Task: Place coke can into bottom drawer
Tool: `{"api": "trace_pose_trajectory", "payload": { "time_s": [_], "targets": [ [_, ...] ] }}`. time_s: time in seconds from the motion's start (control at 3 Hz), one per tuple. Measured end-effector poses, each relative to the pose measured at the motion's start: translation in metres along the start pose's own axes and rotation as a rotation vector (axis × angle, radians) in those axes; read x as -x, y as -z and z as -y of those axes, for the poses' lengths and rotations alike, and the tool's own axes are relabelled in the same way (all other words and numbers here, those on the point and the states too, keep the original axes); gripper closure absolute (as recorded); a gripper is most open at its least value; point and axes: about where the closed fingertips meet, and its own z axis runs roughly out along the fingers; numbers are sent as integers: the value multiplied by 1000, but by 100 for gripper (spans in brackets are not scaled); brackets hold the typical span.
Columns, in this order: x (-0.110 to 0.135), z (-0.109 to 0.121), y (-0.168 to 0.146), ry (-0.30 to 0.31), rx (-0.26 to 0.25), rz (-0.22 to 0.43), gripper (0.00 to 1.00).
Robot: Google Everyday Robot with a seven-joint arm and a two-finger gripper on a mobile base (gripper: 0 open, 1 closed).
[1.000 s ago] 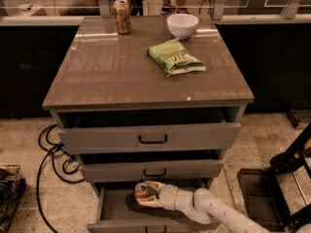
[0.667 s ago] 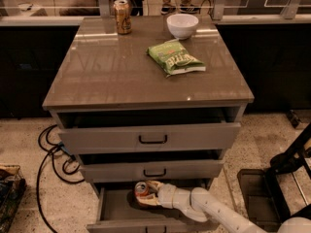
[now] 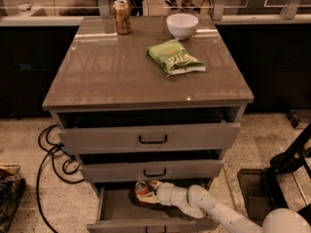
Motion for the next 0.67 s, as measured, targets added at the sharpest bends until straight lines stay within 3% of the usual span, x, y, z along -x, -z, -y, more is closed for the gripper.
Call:
{"api": "trace_pose_trajectory", "payload": {
  "time_s": [0.67],
  "targets": [
    [-50, -8, -6, -35, 22, -97, 100]
  ]
}}
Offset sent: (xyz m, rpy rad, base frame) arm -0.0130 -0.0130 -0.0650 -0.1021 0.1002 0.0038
